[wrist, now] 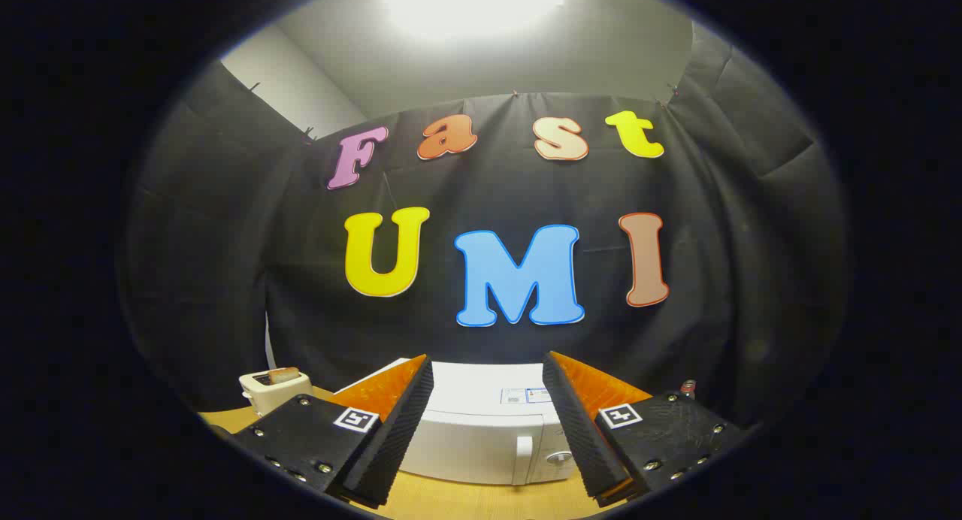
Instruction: Open the microwave, put the food inside, and close the microwave door.
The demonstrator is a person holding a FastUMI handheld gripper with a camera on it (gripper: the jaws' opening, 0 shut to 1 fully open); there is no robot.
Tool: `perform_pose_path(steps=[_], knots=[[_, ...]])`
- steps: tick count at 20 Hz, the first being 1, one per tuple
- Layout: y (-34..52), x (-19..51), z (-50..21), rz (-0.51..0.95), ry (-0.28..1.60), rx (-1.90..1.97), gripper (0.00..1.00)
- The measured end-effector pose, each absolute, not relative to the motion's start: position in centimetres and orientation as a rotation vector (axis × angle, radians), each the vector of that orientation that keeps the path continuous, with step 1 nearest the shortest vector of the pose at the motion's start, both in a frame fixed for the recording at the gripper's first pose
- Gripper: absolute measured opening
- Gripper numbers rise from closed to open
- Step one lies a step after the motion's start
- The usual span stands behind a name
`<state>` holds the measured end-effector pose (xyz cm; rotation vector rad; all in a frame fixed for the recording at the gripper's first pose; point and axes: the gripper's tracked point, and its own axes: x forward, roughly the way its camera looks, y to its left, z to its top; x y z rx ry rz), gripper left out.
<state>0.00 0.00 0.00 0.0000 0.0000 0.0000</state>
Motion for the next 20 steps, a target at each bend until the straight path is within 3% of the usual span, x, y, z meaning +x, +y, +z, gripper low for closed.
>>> perform_pose_path(steps=[20], knots=[[-0.5, 1.2, -1.0, -0.026, 0.024, -0.009, 0.91]])
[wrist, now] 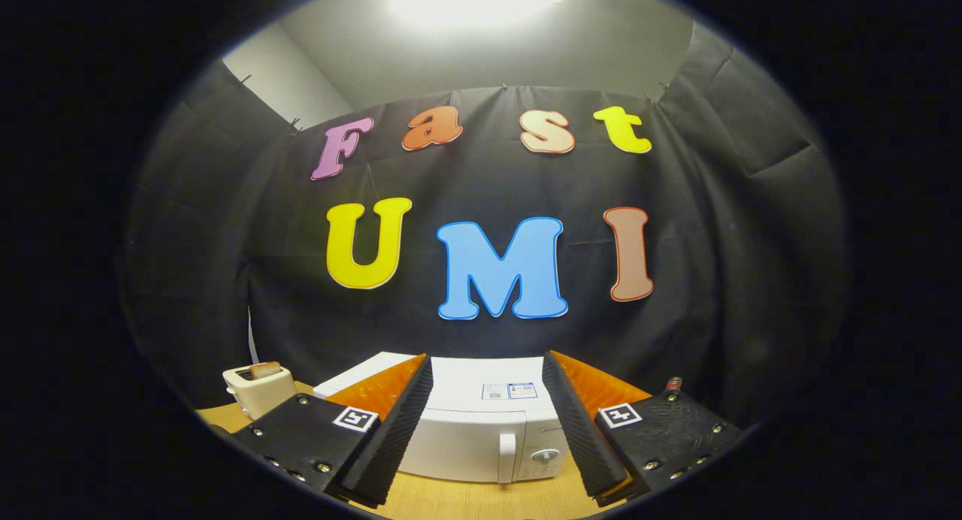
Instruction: Open the microwave, put the food inside, and close the microwave door.
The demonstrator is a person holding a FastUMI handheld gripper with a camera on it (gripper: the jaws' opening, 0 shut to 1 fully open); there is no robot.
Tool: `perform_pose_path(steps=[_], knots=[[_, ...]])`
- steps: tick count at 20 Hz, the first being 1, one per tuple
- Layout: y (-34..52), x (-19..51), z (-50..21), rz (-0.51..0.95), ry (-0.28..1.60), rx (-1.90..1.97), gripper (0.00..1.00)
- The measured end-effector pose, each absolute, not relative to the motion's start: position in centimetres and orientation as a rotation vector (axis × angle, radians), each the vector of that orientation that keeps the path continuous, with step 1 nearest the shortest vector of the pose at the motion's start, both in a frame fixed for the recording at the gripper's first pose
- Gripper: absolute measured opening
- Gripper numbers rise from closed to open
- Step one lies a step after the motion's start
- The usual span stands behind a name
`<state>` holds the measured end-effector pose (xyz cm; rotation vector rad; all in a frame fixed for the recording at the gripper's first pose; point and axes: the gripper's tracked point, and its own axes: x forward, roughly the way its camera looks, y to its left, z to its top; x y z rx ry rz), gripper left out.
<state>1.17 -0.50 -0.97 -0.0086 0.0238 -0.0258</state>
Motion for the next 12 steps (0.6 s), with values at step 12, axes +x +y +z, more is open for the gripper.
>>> perform_pose_path(steps=[12], knots=[[-1.4, 8.5, -9.7, -0.051, 0.128, 0.07, 0.89]])
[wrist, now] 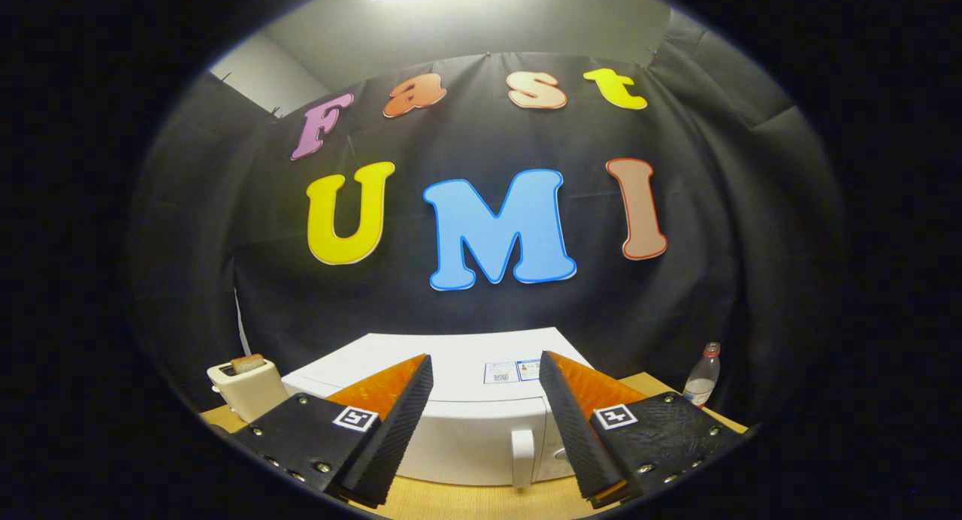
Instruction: Open the microwave, put the food inside, and close the microwave door.
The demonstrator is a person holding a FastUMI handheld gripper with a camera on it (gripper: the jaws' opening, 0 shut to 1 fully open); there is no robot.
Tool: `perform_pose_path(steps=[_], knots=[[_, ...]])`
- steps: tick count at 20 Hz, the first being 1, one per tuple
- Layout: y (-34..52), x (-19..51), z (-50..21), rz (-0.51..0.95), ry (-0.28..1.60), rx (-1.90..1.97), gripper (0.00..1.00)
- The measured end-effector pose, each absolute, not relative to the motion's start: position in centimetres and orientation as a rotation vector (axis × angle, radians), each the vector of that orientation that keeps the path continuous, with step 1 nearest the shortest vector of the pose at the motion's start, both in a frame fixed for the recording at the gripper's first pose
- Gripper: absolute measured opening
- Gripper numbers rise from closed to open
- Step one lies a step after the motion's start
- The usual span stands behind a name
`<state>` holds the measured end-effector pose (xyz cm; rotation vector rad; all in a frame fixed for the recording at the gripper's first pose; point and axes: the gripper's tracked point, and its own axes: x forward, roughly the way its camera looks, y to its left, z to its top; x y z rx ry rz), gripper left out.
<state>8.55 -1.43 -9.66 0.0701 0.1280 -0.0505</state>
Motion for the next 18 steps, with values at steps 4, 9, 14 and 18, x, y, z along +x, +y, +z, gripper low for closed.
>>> perform_pose_path(steps=[4, 9, 14, 18], knots=[[-2.0, 10.2, -13.4, -0.069, 0.171, 0.062, 0.89], [-1.4, 9.7, -16.3, -0.053, 0.173, 0.063, 0.89], [-1.9, 9.4, -20.1, -0.032, 0.211, 0.071, 0.89], [-2.4, 9.5, -21.0, -0.039, 0.178, 0.039, 0.88]])
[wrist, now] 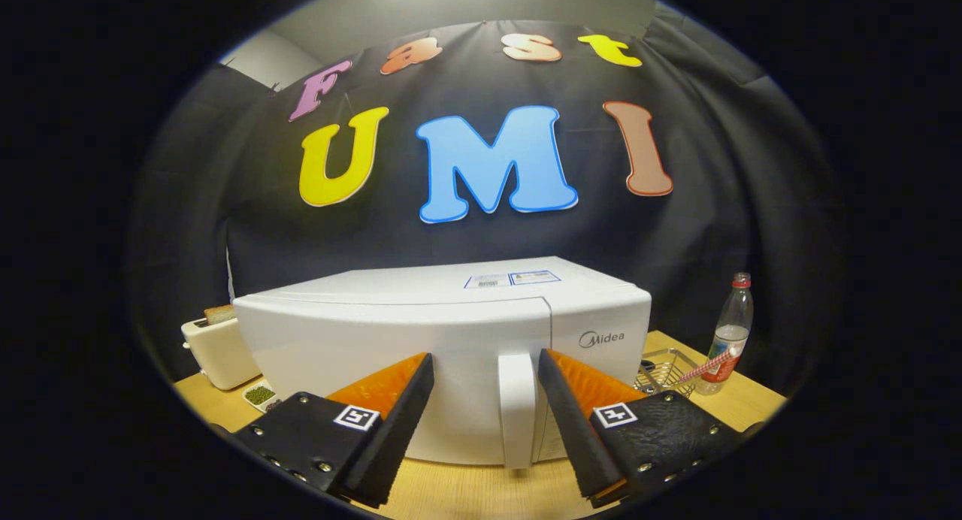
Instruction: Open the microwave, put the food inside, and close the microwave door.
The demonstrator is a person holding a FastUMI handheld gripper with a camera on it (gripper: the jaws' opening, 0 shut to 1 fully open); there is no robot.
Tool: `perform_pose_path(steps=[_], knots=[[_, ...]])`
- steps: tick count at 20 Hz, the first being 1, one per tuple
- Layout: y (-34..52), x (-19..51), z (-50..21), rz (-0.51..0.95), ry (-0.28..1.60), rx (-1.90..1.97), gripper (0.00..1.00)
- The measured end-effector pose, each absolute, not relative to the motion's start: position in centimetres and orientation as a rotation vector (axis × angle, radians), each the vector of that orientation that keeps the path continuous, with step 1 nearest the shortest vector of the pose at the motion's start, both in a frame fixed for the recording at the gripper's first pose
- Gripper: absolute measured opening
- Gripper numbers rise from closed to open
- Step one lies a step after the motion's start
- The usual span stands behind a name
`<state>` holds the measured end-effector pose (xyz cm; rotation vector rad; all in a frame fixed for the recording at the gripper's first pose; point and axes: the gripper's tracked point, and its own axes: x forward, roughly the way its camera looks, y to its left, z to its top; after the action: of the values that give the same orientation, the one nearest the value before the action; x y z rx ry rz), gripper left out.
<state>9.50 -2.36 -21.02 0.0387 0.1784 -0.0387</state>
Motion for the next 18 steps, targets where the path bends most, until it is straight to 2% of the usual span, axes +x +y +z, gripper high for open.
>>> perform_pose_path(steps=[2, 8, 10, 11, 13, 14, 15, 18], knots=[[-2.4, 9.6, -21.9, -0.048, 0.179, 0.019, 0.83], [-2.6, 9.1, -24.6, -0.005, 0.26, 0.102, 0.83], [-3.6, 9.0, -26.0, -0.033, 0.276, 0.107, 0.56], [-3.7, 8.9, -26.2, -0.015, 0.29, 0.125, 0.52], [-2.9, 8.8, -26.3, 0.006, 0.303, 0.151, 0.52], [-3.8, 9.1, -26.7, -0.032, 0.298, 0.129, 0.52], [-3.8, 9.0, -26.3, -0.041, 0.291, 0.107, 0.26], [-3.9, 9.1, -26.2, -0.051, 0.282, 0.069, 0.26]])
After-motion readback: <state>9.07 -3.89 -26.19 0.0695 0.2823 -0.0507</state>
